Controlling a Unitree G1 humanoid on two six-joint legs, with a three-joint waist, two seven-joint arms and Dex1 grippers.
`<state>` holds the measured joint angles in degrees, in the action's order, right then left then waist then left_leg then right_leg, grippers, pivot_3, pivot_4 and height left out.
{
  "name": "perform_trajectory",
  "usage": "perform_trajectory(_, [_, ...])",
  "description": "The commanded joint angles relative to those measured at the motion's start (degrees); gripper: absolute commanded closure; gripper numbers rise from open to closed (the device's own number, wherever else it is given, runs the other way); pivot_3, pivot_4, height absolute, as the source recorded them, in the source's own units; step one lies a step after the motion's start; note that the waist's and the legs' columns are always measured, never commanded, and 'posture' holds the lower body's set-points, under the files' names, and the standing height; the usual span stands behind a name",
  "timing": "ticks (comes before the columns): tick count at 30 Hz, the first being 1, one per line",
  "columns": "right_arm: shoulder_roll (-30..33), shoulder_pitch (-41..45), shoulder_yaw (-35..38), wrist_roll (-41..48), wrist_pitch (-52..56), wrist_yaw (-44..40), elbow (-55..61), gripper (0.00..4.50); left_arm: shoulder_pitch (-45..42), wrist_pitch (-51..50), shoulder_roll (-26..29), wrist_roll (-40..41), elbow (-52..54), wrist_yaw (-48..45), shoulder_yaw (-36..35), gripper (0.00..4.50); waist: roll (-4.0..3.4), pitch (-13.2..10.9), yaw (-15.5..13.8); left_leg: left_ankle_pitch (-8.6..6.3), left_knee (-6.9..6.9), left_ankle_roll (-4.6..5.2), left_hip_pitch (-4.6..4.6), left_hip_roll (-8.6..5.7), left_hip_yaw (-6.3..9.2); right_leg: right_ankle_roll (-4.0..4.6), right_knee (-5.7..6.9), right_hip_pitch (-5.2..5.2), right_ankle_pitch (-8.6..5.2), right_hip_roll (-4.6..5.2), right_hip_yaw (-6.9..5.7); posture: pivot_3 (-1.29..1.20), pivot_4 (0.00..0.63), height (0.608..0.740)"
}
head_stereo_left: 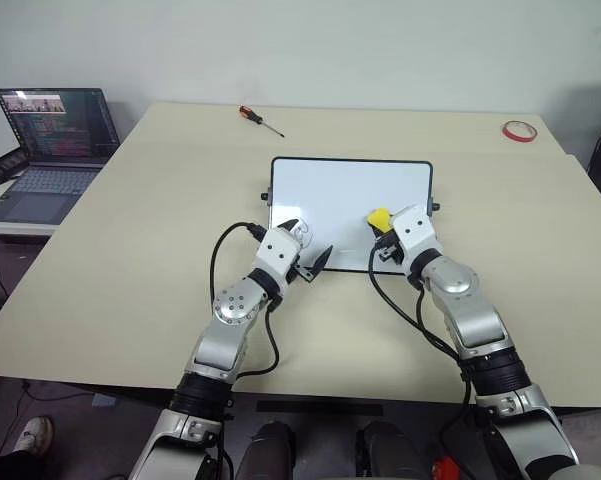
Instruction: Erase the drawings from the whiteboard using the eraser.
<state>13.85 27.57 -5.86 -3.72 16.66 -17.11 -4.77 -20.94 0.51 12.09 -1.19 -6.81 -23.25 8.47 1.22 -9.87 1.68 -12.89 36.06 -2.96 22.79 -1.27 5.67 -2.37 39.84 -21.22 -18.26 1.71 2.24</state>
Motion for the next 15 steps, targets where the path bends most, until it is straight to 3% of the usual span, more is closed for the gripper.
perform_trajectory(1, [-0.44,0.9,3.88,3.79,-3.47,-0.38,2.78,3.17,-0.91,0.86,0.22,0.45,3.05,-0.47,-0.33,0.0,0.0,-0.01,0.03,0.0,0.0,0.0,0.04,0.0,-0.02,0.0,0.0,-0.05,0.0,0.0,0.01,0.0,0.15,0.74])
perform_trajectory(9, [2.66,-12.59,6.46,9.11,6.24,-3.27,27.16,3.17,10.22,-4.14,5.92,5.5,18.4,-5.12,-2.92,0.0,-0.02,-0.03,0.18,-0.02,-0.29,0.0,0.22,0.1,-0.01,0.01,-0.53,-0.15,-0.02,0.02,0.13,0.0,0.15,0.74])
perform_trajectory(15, [6.22,-28.06,9.57,9.35,3.15,-4.19,36.6,3.17,18.04,-3.08,7.66,8.08,23.87,-6.44,-4.44,0.0,-0.03,-0.04,-0.02,-0.02,-0.28,0.01,0.14,0.03,0.13,0.0,-0.76,0.14,-0.01,0.3,0.05,0.0,0.15,0.74])
